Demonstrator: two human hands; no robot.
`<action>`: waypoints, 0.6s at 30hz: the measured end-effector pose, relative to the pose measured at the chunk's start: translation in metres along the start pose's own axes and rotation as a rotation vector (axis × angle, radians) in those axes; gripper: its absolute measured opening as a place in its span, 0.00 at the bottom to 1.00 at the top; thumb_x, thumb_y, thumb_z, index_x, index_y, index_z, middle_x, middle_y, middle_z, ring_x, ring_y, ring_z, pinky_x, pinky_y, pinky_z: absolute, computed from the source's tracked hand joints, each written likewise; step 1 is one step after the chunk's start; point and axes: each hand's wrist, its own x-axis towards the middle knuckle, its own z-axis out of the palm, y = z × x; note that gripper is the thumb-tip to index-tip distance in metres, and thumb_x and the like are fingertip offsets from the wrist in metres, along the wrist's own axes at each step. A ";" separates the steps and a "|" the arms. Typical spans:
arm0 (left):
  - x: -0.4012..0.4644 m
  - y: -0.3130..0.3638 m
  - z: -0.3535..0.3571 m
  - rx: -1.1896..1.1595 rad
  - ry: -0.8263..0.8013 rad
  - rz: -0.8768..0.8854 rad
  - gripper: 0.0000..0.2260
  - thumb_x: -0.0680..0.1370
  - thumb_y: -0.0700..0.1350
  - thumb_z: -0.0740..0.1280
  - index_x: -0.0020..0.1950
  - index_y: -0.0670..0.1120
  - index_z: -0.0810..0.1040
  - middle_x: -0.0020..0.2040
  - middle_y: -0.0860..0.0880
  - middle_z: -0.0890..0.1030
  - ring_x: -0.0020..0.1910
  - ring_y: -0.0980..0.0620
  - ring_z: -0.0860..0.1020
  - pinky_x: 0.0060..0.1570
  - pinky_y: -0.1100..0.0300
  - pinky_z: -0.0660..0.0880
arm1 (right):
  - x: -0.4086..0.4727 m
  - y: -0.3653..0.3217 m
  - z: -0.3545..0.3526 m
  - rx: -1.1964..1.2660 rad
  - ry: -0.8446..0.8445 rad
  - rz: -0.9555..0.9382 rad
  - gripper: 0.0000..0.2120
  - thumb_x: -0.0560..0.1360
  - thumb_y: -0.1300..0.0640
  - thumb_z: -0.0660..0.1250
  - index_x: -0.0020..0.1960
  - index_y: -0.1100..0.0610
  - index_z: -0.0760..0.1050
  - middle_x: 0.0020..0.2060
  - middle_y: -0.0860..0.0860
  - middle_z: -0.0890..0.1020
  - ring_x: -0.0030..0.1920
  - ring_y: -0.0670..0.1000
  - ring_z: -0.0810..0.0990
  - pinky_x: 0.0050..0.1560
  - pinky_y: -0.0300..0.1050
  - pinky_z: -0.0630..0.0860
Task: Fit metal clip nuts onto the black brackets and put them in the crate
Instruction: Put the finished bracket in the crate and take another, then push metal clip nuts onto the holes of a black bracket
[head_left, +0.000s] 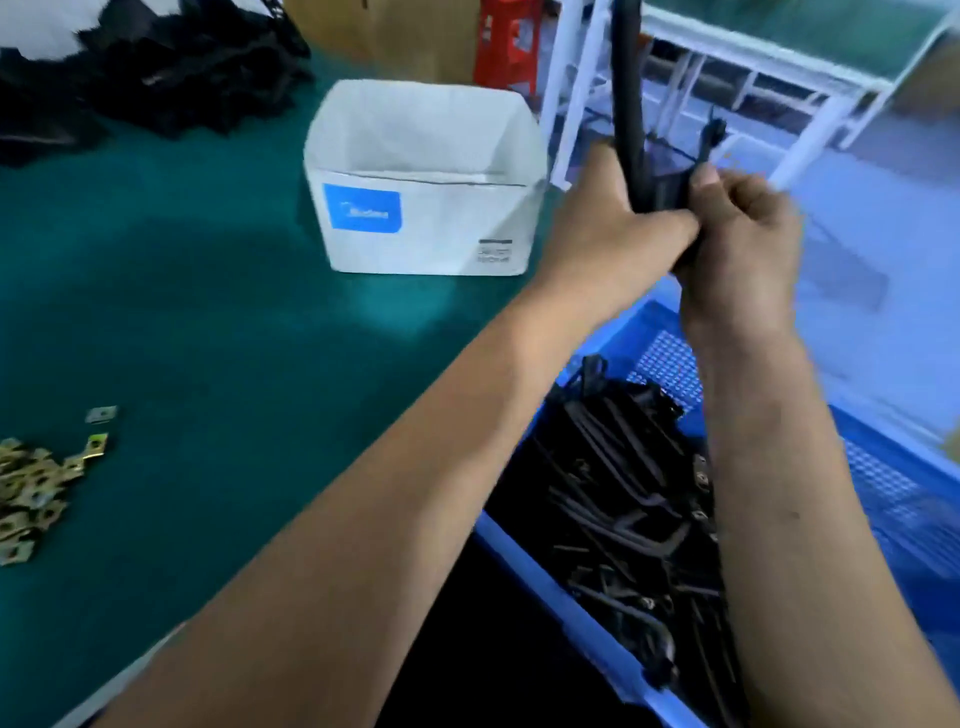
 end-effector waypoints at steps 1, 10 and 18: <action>-0.002 -0.005 0.020 0.026 -0.053 -0.028 0.17 0.70 0.42 0.74 0.55 0.45 0.73 0.47 0.48 0.83 0.49 0.49 0.82 0.49 0.53 0.78 | 0.004 0.006 -0.024 -0.031 0.076 0.018 0.09 0.83 0.61 0.65 0.44 0.63 0.76 0.38 0.59 0.78 0.39 0.54 0.75 0.39 0.45 0.74; -0.025 -0.119 0.122 -0.069 -0.280 -0.511 0.09 0.67 0.41 0.74 0.43 0.47 0.77 0.39 0.52 0.83 0.44 0.50 0.81 0.53 0.52 0.79 | -0.007 0.110 -0.160 -0.919 0.297 0.522 0.26 0.73 0.38 0.69 0.44 0.63 0.83 0.46 0.65 0.84 0.50 0.61 0.83 0.52 0.54 0.77; -0.036 -0.167 0.111 0.209 -0.380 -0.728 0.15 0.72 0.47 0.73 0.56 0.49 0.74 0.60 0.49 0.76 0.60 0.45 0.77 0.63 0.49 0.76 | -0.037 0.144 -0.172 -1.202 0.145 0.766 0.24 0.71 0.42 0.73 0.56 0.60 0.77 0.60 0.62 0.81 0.63 0.64 0.77 0.58 0.54 0.77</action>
